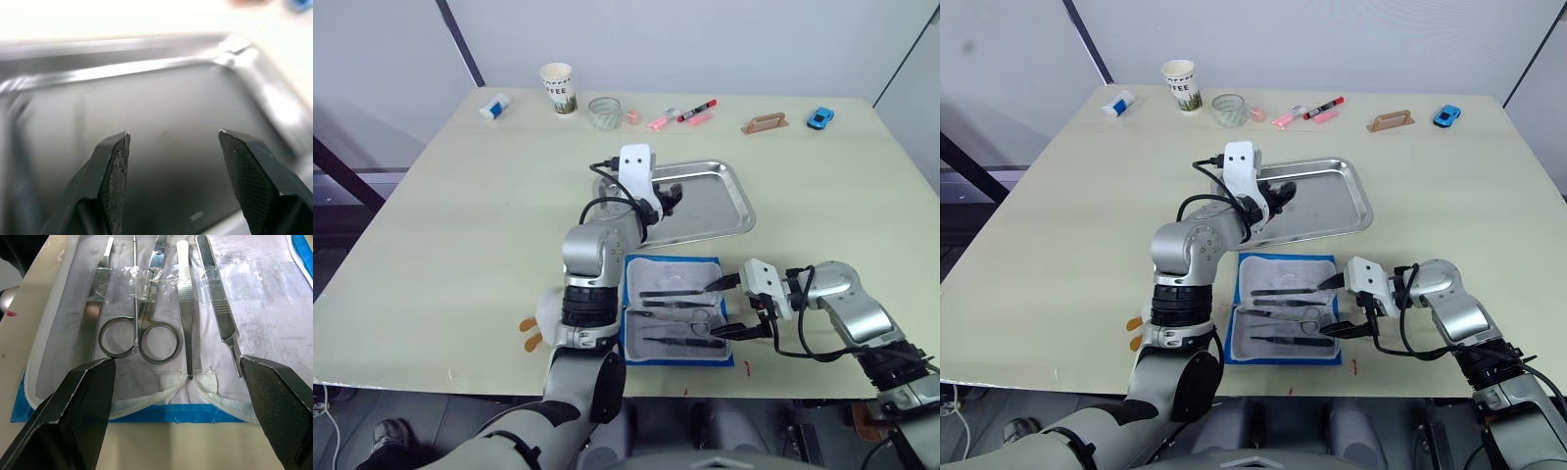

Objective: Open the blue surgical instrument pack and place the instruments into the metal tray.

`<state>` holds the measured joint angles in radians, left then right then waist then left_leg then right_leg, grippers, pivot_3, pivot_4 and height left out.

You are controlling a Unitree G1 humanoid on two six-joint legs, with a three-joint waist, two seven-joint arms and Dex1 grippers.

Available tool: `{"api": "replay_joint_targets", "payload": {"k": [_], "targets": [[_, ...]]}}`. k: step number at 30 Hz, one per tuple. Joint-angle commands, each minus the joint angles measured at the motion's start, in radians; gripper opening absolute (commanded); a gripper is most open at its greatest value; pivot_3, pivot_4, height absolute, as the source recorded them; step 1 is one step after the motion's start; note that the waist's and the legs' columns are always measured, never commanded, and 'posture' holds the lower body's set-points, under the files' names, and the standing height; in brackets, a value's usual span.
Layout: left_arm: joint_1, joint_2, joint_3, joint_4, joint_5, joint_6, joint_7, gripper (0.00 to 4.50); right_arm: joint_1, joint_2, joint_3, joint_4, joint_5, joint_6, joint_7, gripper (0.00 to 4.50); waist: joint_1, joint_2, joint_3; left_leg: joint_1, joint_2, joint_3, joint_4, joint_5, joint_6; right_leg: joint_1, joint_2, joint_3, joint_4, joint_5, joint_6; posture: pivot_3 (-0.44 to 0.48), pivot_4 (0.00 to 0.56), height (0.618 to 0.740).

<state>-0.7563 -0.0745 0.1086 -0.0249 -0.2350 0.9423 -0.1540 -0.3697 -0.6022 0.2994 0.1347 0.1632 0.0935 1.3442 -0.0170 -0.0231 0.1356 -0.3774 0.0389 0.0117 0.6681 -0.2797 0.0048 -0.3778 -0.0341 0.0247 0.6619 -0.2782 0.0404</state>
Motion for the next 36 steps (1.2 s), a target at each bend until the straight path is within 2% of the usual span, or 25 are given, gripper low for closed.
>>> {"api": "replay_joint_targets", "payload": {"k": [1,3,5,8,12,13,15,17,27,36], "targets": [[0.023,0.056,-0.045,-0.078,-0.068,-0.162,-0.177,3.05,0.038,0.000,0.037,0.036,-0.028,0.034,-0.007,4.40,0.000,0.000,0.000,0.000,0.000,0.000,0.000,0.000,0.000,0.000,0.000,0.000,0.000,0.000,0.000,0.000,0.150,0.740],[0.038,0.127,-0.084,-0.074,-0.072,-0.244,-0.291,3.05,0.041,-0.001,0.033,0.034,-0.023,0.028,-0.004,4.40,0.001,0.000,0.000,0.000,0.000,0.000,0.000,0.000,0.000,0.000,0.000,0.000,0.000,0.000,0.000,0.000,0.150,0.740],[0.071,0.230,-0.105,-0.073,-0.126,-0.292,-0.484,3.05,0.043,0.003,0.026,0.035,-0.018,0.016,-0.007,4.40,-0.002,0.002,0.000,0.000,0.000,0.000,0.000,0.000,0.000,0.000,0.000,0.000,0.000,0.000,0.000,0.000,0.150,0.740],[0.122,0.348,-0.106,-0.083,-0.212,-0.335,-0.698,3.05,0.047,0.010,0.019,0.032,-0.013,0.010,-0.015,4.40,0.000,0.002,0.000,0.000,0.000,0.001,-0.001,0.000,0.000,0.000,0.001,0.000,-0.001,0.000,0.000,0.000,0.150,0.740],[0.182,0.489,-0.117,-0.094,-0.259,-0.369,-0.891,3.05,0.053,0.016,0.013,0.028,-0.009,0.005,-0.019,4.40,0.000,0.002,0.001,0.000,0.000,0.000,0.000,-0.002,0.004,0.000,0.001,-0.001,-0.001,0.000,0.000,0.000,0.150,0.740],[0.198,0.519,-0.108,-0.097,-0.282,-0.370,-0.934,3.60,0.055,0.018,0.012,0.027,-0.009,0.003,-0.020,4.40,0.000,0.002,0.001,0.000,0.000,0.000,0.000,-0.002,0.005,0.000,0.001,-0.001,-0.001,0.000,0.000,0.000,0.150,0.740],[0.233,0.578,-0.091,-0.098,-0.315,-0.365,-0.997,4.27,0.061,0.020,0.011,0.028,-0.011,-0.004,-0.021,4.40,0.000,0.002,0.001,0.000,0.000,0.000,0.000,-0.003,0.005,0.000,0.001,-0.001,-0.001,0.000,0.000,0.000,0.150,0.740],[0.269,0.640,-0.099,-0.109,-0.322,-0.398,-1.077,4.40,0.064,0.021,0.008,0.029,-0.011,-0.010,-0.023,4.40,-0.001,0.002,0.001,0.000,0.000,0.000,0.000,-0.003,0.006,0.000,0.001,-0.001,-0.001,0.000,0.000,0.000,0.150,0.740],[0.520,0.855,0.028,-0.159,-0.385,-0.440,-1.215,4.40,0.083,0.008,-0.004,-0.008,-0.002,-0.018,-0.021,4.40,0.001,0.004,0.003,0.000,0.002,-0.001,0.000,-0.003,0.006,-0.001,0.001,-0.002,-0.001,-0.001,-0.001,0.000,0.150,0.740],[0.513,0.960,0.035,-0.040,-0.350,-0.526,-1.319,4.40,0.098,0.004,-0.015,-0.018,0.006,-0.009,-0.034,4.40,0.006,0.005,0.005,-0.001,0.001,-0.001,-0.001,-0.003,0.006,-0.001,0.001,-0.004,-0.001,-0.001,-0.001,0.000,0.150,0.740]]}}
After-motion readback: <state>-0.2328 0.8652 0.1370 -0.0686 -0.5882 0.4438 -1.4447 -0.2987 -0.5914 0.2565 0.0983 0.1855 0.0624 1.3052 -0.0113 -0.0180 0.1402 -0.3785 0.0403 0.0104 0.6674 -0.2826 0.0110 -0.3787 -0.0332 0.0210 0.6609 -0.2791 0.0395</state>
